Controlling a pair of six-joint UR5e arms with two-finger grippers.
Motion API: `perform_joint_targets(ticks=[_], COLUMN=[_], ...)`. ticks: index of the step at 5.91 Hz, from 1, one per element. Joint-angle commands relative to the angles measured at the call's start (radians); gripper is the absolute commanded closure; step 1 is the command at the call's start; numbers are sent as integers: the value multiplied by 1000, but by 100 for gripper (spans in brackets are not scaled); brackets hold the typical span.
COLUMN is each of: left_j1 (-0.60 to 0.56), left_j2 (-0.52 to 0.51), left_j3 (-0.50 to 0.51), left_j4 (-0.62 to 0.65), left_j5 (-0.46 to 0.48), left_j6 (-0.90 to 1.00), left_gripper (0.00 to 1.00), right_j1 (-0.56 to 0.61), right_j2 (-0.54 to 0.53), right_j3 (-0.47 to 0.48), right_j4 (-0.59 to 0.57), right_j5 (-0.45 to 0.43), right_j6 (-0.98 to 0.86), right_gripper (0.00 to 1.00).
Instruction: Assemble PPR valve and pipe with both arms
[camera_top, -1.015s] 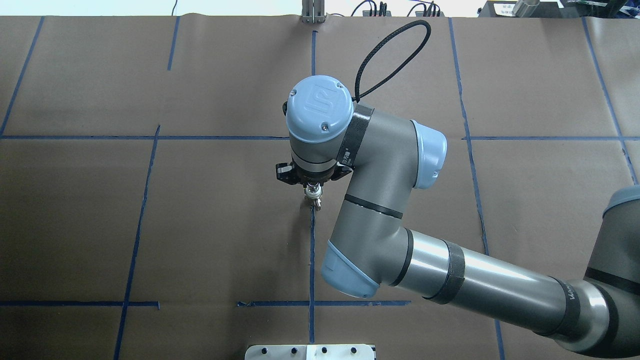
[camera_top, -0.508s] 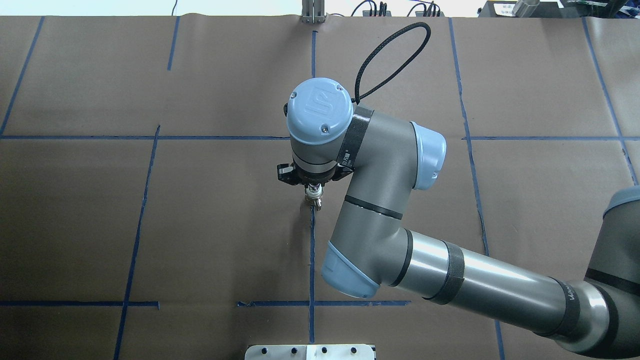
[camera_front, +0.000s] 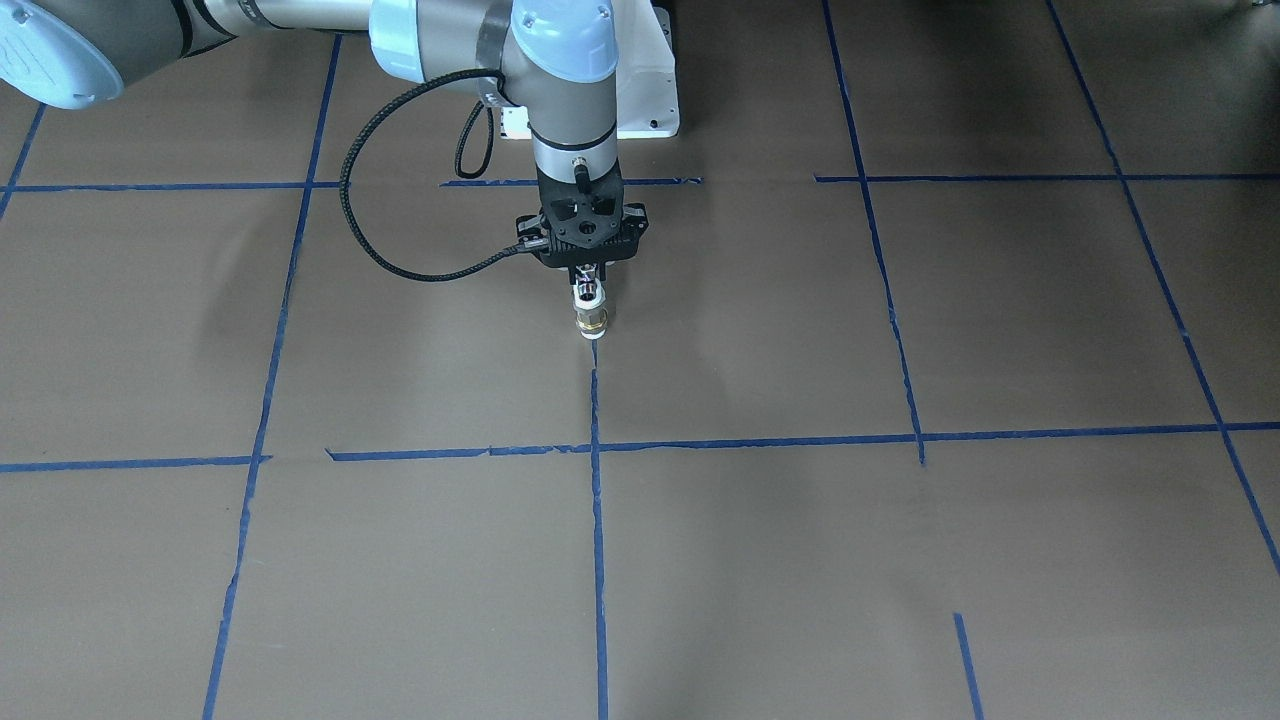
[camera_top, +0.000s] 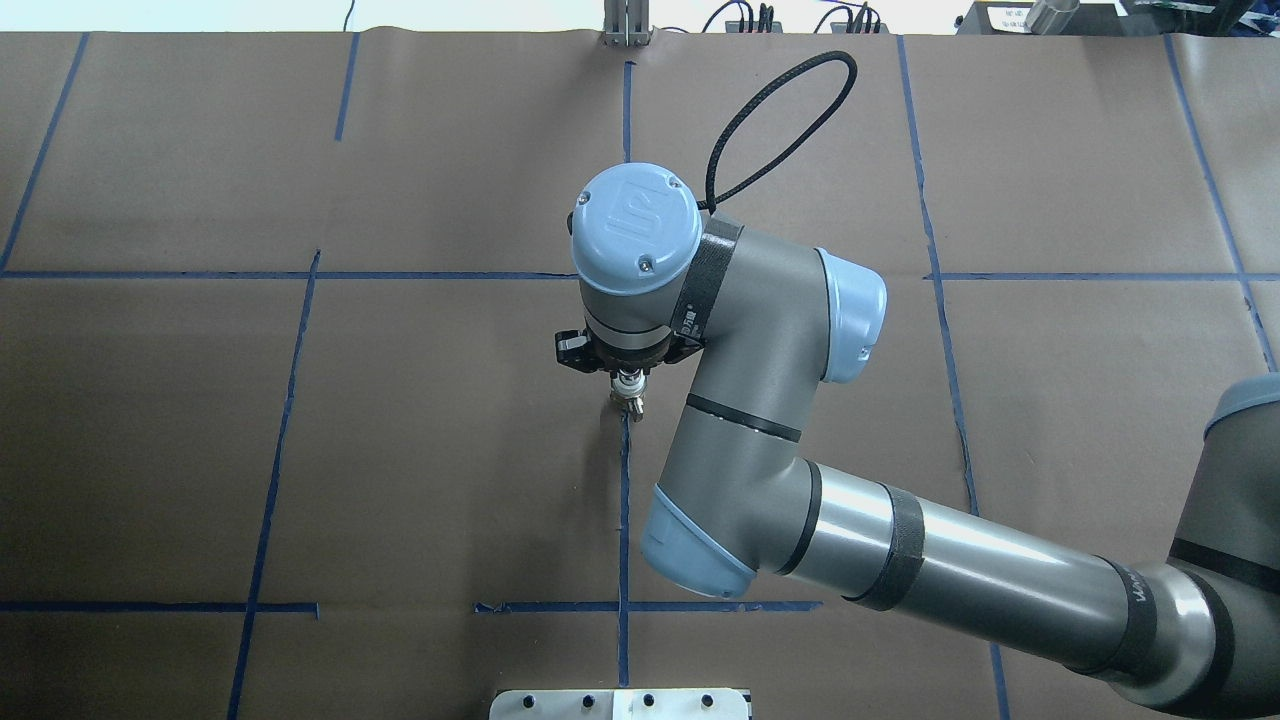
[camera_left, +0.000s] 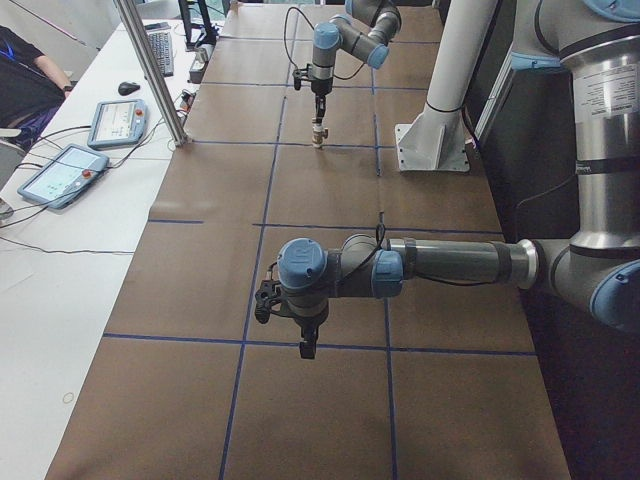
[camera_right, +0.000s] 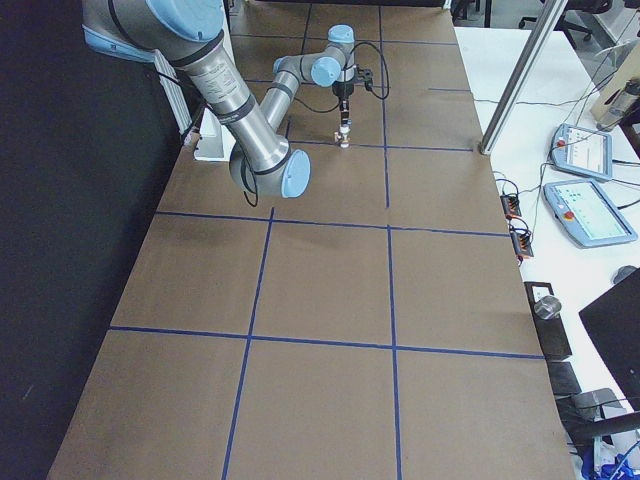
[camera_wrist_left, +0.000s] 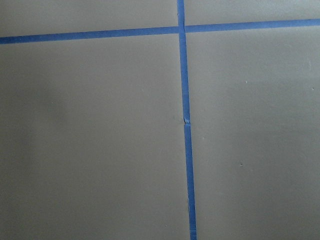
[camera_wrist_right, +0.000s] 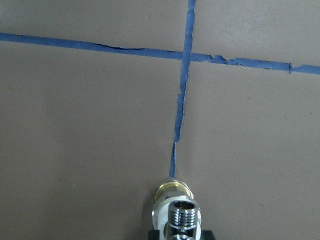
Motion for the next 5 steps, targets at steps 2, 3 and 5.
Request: perform_joint_targets(ticks=[2,3,5], left_j1=[-1,-1,0], left_j2=[0,0,0], left_j3=[1,1,1], left_j4=[0,0,0], left_j5=[0,0,0], left_j6=[0,0,0], left_gripper=[0,0,0], right_j1=[-1,-1,-1], right_j2=[-2,-4,-2], right_j3=[-2,-2,-4], right_j4=[3,3,3], right_j5=[0,0,0], right_j6=[1,1,2], right_gripper=[64,47,2])
